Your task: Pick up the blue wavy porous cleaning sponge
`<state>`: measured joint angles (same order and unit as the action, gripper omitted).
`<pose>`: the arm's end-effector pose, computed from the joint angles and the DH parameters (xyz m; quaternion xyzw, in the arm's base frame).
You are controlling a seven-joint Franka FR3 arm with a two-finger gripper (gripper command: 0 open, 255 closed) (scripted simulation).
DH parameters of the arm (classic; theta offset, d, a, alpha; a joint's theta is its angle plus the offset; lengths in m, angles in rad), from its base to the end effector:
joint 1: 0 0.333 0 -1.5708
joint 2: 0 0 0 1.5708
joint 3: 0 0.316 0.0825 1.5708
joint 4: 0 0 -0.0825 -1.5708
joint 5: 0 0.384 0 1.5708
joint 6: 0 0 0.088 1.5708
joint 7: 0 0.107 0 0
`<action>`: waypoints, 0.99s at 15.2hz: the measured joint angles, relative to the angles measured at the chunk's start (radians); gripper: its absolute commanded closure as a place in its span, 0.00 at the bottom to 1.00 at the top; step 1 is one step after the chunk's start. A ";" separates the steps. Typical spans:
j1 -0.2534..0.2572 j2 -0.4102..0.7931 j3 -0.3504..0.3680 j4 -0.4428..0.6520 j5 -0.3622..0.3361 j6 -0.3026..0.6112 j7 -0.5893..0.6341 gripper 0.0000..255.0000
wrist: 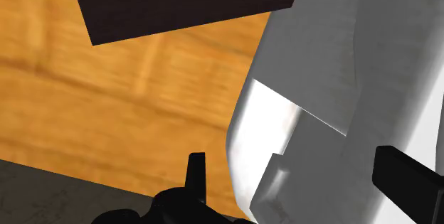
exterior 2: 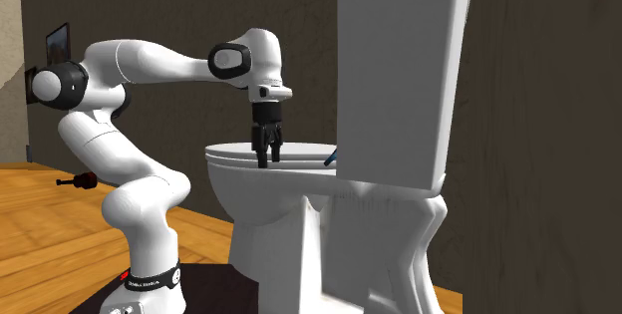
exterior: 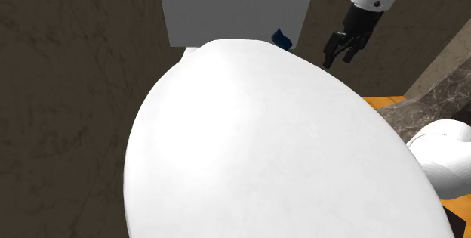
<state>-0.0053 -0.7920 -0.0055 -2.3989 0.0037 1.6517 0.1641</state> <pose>0.3124 -0.0035 0.5793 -0.9960 0.0866 -0.0220 0.0055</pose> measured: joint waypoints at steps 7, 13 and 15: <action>0.047 0.021 -0.001 -0.039 -0.048 0.282 -0.123 0.00; 0.111 0.046 -0.004 -0.091 -0.094 0.635 -0.261 0.00; 0.128 0.073 -0.012 -0.091 -0.106 0.733 -0.300 0.00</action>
<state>0.1222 -0.7194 -0.0174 -2.4898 -0.1023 2.3845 -0.1360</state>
